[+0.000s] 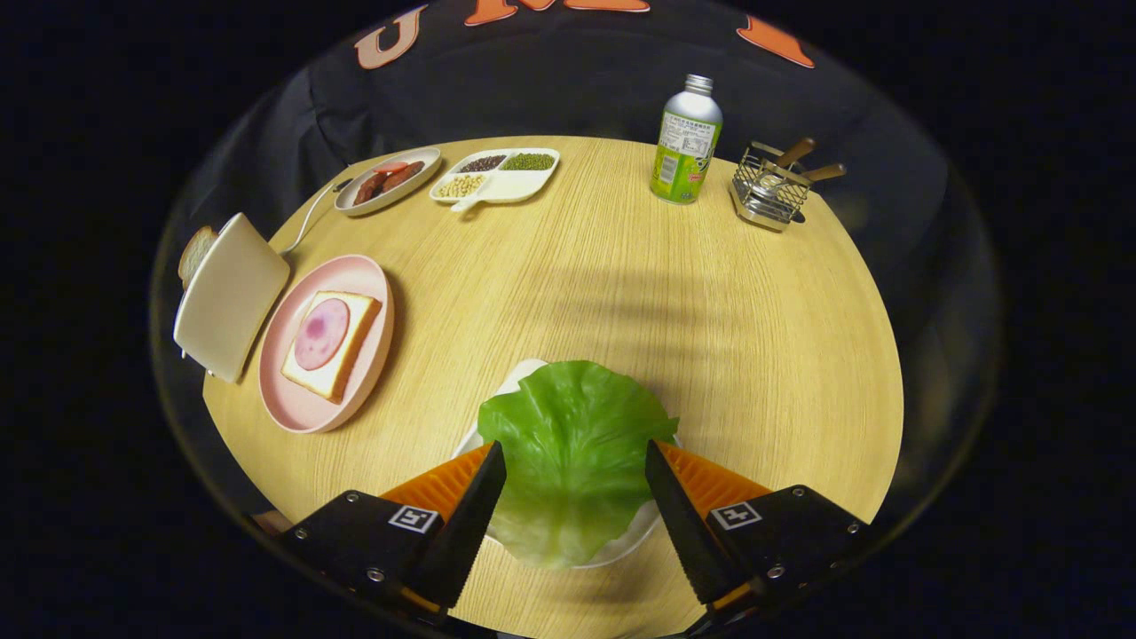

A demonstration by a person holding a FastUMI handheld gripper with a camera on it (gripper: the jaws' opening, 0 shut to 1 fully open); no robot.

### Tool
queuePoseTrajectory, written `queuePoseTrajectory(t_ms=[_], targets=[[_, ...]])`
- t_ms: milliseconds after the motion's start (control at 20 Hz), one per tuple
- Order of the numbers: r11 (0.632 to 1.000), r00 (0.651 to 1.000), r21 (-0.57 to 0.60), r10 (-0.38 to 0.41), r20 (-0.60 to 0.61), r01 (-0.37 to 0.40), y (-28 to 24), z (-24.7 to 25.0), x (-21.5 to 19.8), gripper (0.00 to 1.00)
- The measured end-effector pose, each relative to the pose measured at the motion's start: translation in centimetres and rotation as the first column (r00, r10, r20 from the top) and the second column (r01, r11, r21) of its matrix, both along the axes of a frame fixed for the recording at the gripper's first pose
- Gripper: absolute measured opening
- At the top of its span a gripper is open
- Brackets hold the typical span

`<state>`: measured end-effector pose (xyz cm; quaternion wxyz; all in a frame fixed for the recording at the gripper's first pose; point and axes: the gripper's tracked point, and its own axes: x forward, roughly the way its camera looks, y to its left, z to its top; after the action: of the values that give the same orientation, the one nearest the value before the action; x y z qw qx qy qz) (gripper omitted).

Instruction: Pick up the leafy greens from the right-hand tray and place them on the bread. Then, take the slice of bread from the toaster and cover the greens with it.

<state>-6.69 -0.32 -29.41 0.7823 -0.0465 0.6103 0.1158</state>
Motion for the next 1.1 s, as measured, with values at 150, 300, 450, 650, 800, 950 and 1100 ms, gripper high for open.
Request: queuePoseTrajectory(t_ms=[150, 300, 450, 650, 800, 950, 1100], targets=[[1.0, 0.999, -0.021, 0.003, -0.033, -0.003, -0.1, -1.3, -0.2, 0.93], [1.0, 0.999, -0.004, 0.003, -0.041, -0.003, 0.4, -1.7, -0.2, 0.86], [1.0, 1.0, -0.004, -0.021, -0.021, 0.021, 0.4, -1.5, 0.0, 0.74], [0.998, 0.998, -0.004, -0.062, -0.022, 0.062, 0.4, -1.5, 0.3, 0.21], [0.995, 0.995, 0.012, -0.095, -0.028, 0.095, 0.6, -1.1, 0.3, 0.06], [0.992, 0.994, 0.064, -0.108, -0.001, 0.107, 1.6, 0.6, 0.6, 0.03], [0.988, 0.994, 0.118, -0.106, 0.039, 0.1, 3.2, 3.1, 1.1, 0.03]])
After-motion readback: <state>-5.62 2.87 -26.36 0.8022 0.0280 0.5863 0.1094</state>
